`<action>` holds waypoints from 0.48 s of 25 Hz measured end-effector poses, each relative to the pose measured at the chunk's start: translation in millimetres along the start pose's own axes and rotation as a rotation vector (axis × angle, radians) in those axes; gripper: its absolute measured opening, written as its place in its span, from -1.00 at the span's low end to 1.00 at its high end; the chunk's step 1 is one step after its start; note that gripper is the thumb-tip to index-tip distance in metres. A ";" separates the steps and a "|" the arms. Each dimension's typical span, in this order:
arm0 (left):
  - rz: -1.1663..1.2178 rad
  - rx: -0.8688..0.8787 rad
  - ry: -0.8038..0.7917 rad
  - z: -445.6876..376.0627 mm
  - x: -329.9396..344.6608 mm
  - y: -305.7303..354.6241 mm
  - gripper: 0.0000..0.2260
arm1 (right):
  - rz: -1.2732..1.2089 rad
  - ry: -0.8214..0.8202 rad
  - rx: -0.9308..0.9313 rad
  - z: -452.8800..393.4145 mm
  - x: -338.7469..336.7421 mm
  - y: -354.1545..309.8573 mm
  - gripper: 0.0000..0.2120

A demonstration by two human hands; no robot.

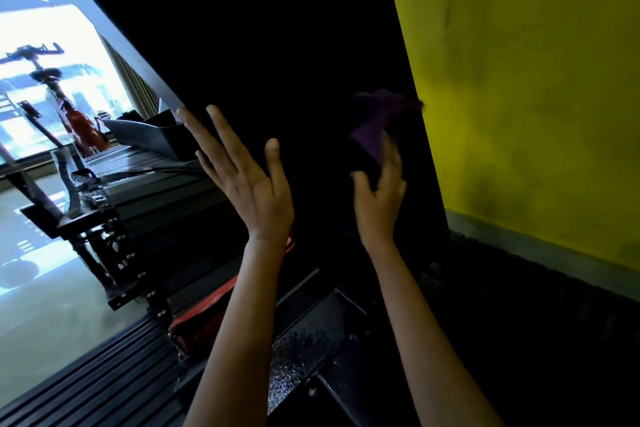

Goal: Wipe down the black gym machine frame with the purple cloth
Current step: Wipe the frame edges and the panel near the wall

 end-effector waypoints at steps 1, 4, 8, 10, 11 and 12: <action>0.010 0.010 0.006 -0.5 0.0 -0.8 -0.38 | -0.118 0.020 0.212 -3.9 -6.0 30.5 -0.35; 0.031 0.023 0.010 -1.1 0.0 -2.4 -0.32 | -0.396 0.036 0.610 -0.4 -17.2 77.8 -0.41; 0.023 0.011 -0.009 -1.1 1.7 -1.9 -0.32 | -0.366 -0.058 0.308 -9.1 -2.8 8.3 -0.37; 0.012 -0.001 -0.013 0.1 1.4 -1.2 -0.39 | -0.205 -0.160 0.014 0.2 14.0 -43.1 -0.36; 0.007 -0.015 -0.008 0.6 1.1 -1.1 -0.44 | -0.139 -0.199 -0.096 9.9 20.8 -59.6 -0.37; 0.005 -0.028 -0.001 0.9 0.8 -1.0 -0.47 | -0.099 -0.203 -0.163 17.2 23.3 -66.2 -0.38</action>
Point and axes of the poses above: each hand's wrist, its own z-axis away from the middle knuckle, its own x-axis out of the palm, y = z × x, the point moved 6 cm from there along -z, towards the middle knuckle, and after that the axes turned 2 degrees about x, right-handed, at the moved point
